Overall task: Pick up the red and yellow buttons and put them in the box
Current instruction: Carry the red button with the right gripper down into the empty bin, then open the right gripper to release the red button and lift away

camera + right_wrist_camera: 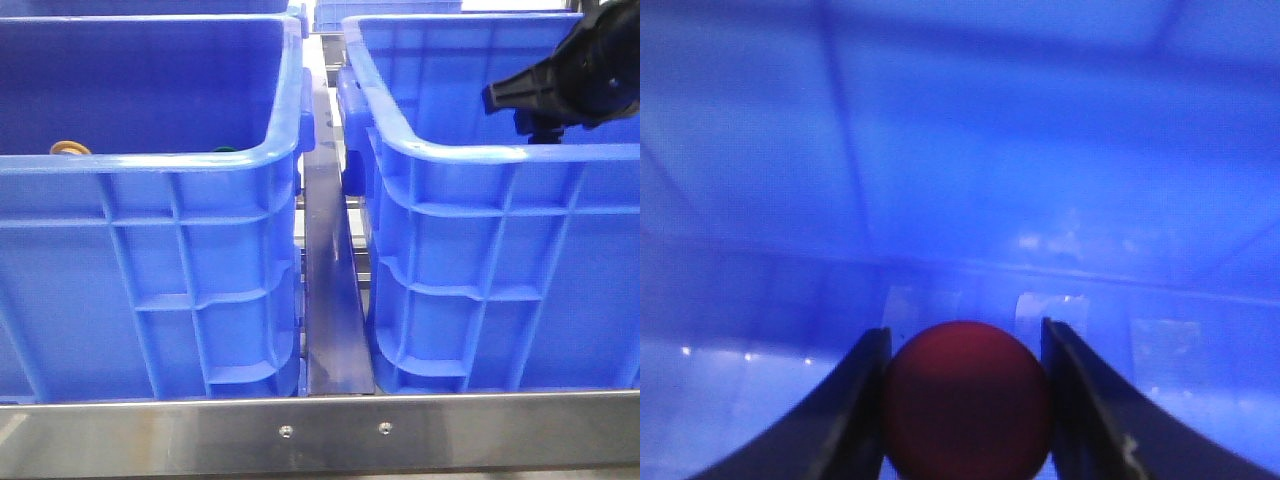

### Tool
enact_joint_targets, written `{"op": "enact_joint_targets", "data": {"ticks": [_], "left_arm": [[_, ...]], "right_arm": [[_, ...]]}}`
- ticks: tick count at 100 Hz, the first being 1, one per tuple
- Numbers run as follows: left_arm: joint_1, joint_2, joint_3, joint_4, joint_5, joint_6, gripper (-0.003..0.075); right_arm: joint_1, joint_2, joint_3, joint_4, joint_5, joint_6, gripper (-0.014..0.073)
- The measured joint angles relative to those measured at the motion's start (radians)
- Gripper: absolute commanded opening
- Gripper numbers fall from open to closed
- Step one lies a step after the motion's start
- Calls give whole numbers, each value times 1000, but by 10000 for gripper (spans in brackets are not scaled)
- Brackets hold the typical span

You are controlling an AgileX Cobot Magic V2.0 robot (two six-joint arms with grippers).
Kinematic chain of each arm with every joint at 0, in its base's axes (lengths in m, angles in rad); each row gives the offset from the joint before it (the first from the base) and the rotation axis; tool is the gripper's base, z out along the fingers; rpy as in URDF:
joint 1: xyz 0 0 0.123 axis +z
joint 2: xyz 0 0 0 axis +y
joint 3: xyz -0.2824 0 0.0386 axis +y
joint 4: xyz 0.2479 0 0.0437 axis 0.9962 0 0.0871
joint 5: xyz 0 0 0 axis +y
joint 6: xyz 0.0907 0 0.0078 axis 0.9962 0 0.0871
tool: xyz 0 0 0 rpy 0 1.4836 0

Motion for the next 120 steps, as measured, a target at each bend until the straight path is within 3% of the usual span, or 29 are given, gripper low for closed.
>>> {"op": "enact_joint_targets", "data": {"ticks": [75,82,102,120], "left_arm": [[0,0,0,0,-1,0,-19],[0,0,0,0,-1,0,-19],[0,0,0,-4,-1,0,-19],[0,0,0,-7,-1,0,-19]], "right_arm": [[0,113,-122,-2,32,17,237],[0,113,-122,-2,41,17,293],[0,122,-118,6,106,17,587],[-4,106,-115,37,159,17,616]]}}
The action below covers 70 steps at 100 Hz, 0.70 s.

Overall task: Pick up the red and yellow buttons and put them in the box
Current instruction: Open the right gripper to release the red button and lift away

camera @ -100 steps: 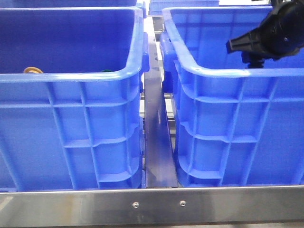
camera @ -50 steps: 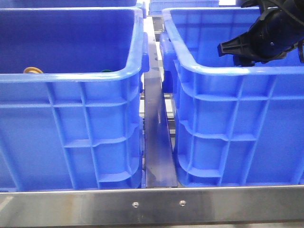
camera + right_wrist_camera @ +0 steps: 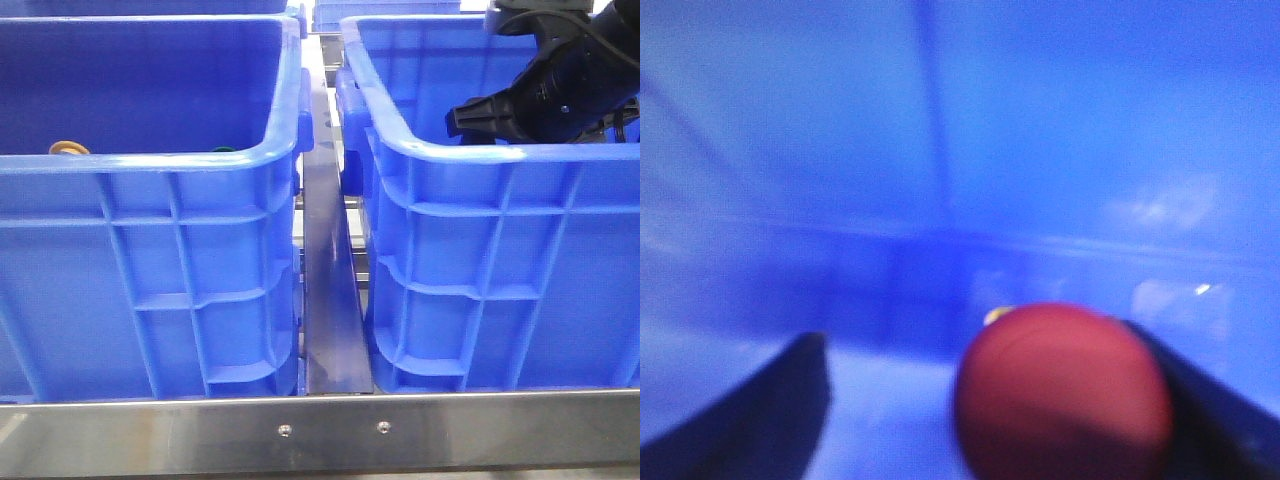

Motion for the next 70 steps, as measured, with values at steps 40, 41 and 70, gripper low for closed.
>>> {"op": "enact_joint_targets", "data": {"ticks": [40,41,70], "left_arm": [[0,0,0,-4,0,0,-19],[0,0,0,-4,0,0,-19],[0,0,0,-4,0,0,-19]], "right_arm": [[-117,-280,53,2,159,2,616],[-119,-295,61,2,161,2,616],[-193,-656,253,2,230,2,612]]}}
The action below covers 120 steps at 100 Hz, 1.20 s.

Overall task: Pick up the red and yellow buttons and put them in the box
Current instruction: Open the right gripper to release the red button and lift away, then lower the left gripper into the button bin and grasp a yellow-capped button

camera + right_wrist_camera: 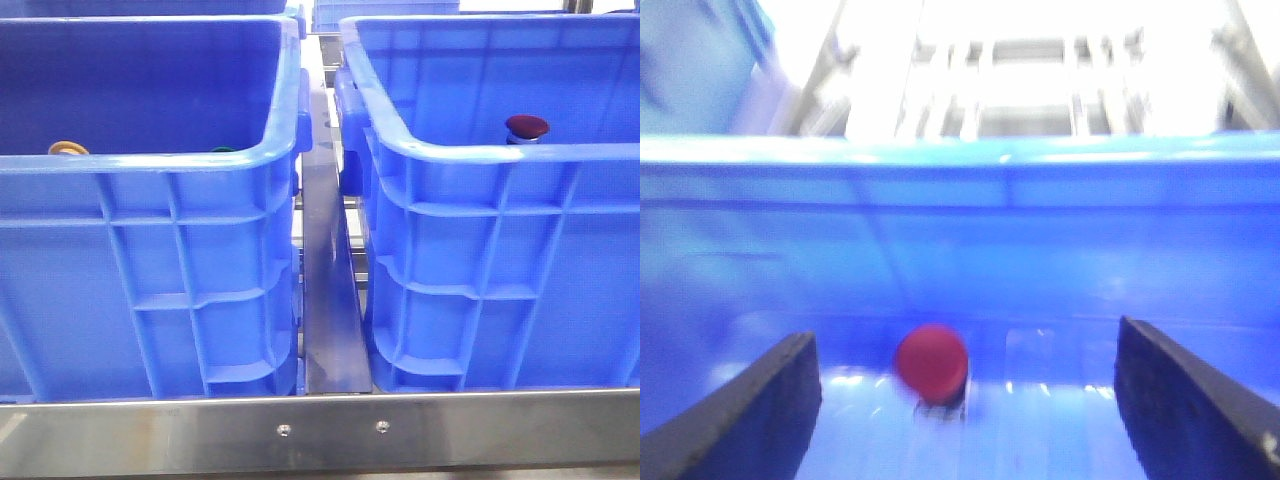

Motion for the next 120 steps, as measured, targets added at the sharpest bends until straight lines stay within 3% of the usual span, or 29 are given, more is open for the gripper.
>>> {"op": "enact_joint_targets", "data": {"ticks": [20,32,53,82,97,107,120], "left_arm": [[0,0,0,-2,0,0,-19],[0,0,0,-3,0,0,-19],[0,0,0,-3,0,0,-19],[0,0,0,-3,0,0,-19],[0,0,0,-3,0,0,-12],[0,0,0,-3,0,0,65],[0,0,0,-6,0,0,289]], "right_arm": [[0,-257,129,0,28,0,606],[0,-394,199,-2,34,0,541],[0,-587,274,-2,40,0,353],[0,-649,288,-4,45,0,-74],[0,-649,288,-4,45,0,-67],[0,-649,288,-4,47,0,-67],[0,-649,288,-4,56,0,-67]]}}
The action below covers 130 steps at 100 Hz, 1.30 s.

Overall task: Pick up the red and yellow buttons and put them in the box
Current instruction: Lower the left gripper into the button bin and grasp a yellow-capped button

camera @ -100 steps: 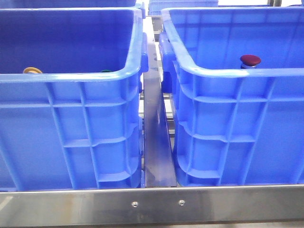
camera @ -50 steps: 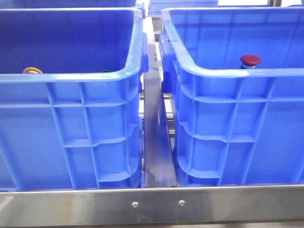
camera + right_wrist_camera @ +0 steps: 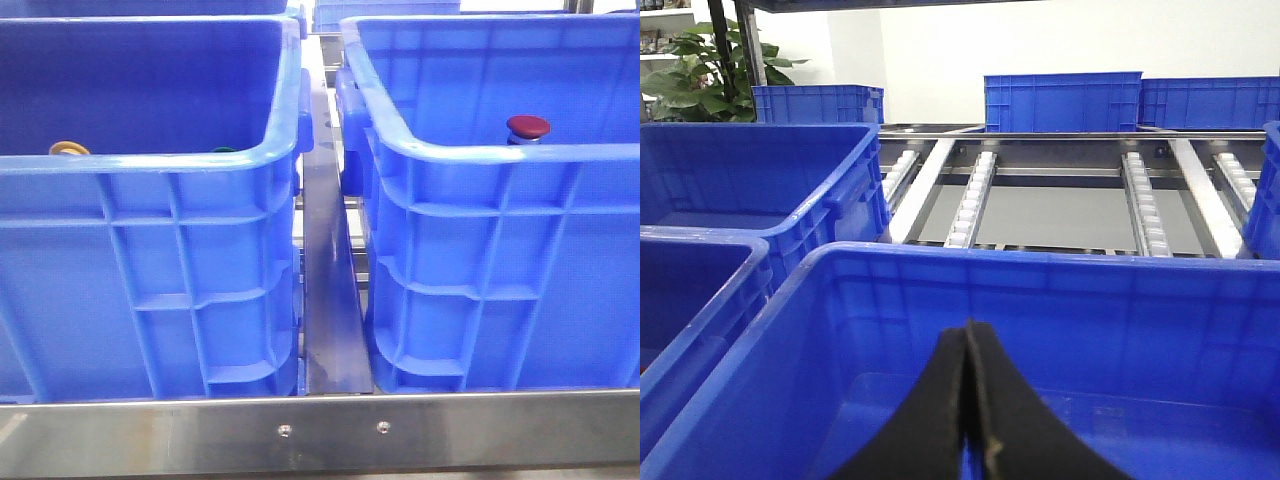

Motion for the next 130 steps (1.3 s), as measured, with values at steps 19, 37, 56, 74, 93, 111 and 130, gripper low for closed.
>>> {"op": "enact_joint_targets", "data": {"ticks": [19,37,56,74,93,111,130], "left_arm": [[0,2,0,-5,0,0,641],[0,80,-13,-11,0,0,651],[0,249,-84,-25,-2,0,638],[0,461,-187,-53,-10,0,618],[0,662,-287,-58,-16,0,618],[12,797,-349,-64,-24,-9,618],[70,851,-361,-64,-35,-11,618]], "right_arm": [[0,0,0,0,12,0,-67],[0,0,0,0,15,0,-67],[0,0,0,0,15,0,-67],[0,0,0,0,20,0,-67],[0,0,0,0,27,0,-67],[0,0,0,0,27,0,-67],[0,0,0,0,29,0,-67]]}}
